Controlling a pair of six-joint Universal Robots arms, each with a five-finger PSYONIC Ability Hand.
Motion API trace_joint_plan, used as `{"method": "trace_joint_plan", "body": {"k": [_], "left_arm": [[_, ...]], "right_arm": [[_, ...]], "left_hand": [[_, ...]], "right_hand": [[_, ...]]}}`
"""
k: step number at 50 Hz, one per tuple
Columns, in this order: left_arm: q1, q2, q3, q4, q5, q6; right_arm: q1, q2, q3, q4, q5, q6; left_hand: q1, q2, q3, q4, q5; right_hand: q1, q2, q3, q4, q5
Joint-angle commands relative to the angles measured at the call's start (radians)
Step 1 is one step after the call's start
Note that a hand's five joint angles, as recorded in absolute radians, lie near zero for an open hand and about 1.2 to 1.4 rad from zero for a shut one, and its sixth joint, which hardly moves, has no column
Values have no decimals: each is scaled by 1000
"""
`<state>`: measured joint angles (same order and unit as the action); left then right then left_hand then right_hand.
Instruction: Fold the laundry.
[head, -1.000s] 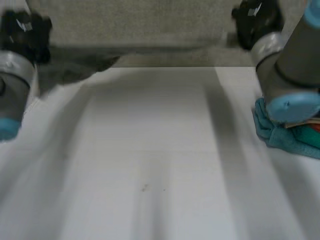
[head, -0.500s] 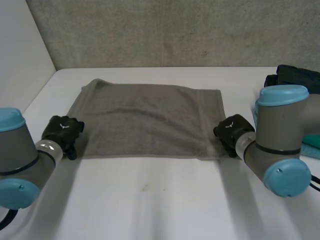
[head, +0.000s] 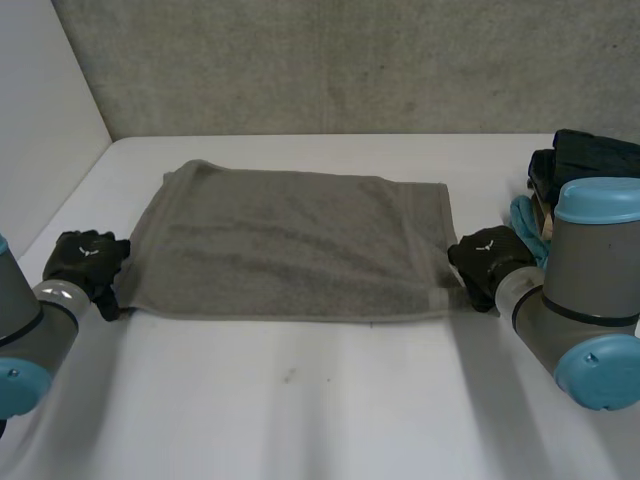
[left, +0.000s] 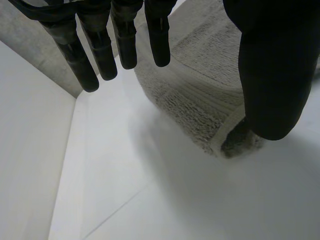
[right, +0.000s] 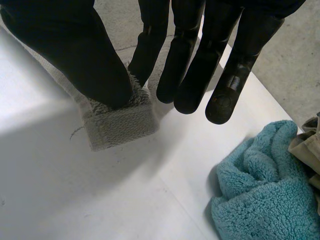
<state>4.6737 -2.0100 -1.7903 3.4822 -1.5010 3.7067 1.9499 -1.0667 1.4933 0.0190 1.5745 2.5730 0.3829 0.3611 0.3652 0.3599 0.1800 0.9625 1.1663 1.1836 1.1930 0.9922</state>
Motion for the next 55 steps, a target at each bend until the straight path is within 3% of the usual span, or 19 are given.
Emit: {"method": "trace_joint_plan", "body": {"k": [1, 6, 21, 28, 33, 39, 44, 48, 55], "left_arm": [[39, 42, -32, -29, 90, -4], [60, 45, -34, -78, 174, -11], [59, -82, 65, -72, 171, -7], [60, -99, 107, -72, 171, 1], [62, -107, 127, -72, 168, -5], [69, -67, 115, -84, 125, 1], [71, 59, 60, -130, 123, 12], [82, 190, -10, -247, 123, 102], [115, 396, -152, -546, 117, 375]], "right_arm": [[0, 1, -2, -2, -25, -2], [-2, 1, -1, -2, -36, -2], [0, 1, 7, -2, -36, -1], [0, 1, 9, -2, -34, -1], [0, 1, 7, -2, -34, -1], [1, -1, -1, 10, -41, -4], [1, -6, -13, 71, -36, -33], [-5, -19, -36, 235, -37, -112], [-29, -91, -10, 507, -38, -266]], "left_hand": [[-11, 11, 7, 12, 18], [-11, 11, 7, 12, 17], [54, 75, 71, 77, 82], [317, 339, 335, 340, 346], [1012, 1034, 1030, 1035, 1040], [1013, 1035, 1031, 1036, 1042], [1013, 1035, 1031, 1036, 1042], [1013, 1035, 1031, 1036, 1042], [1013, 1035, 1031, 1036, 1042]], "right_hand": [[434, 230, 213, 203, 229], [434, 230, 213, 203, 229], [434, 230, 213, 203, 229], [434, 230, 213, 203, 229], [434, 230, 213, 203, 229], [434, 230, 213, 203, 229], [434, 230, 213, 203, 229], [434, 230, 213, 203, 229], [434, 230, 213, 203, 229]]}}
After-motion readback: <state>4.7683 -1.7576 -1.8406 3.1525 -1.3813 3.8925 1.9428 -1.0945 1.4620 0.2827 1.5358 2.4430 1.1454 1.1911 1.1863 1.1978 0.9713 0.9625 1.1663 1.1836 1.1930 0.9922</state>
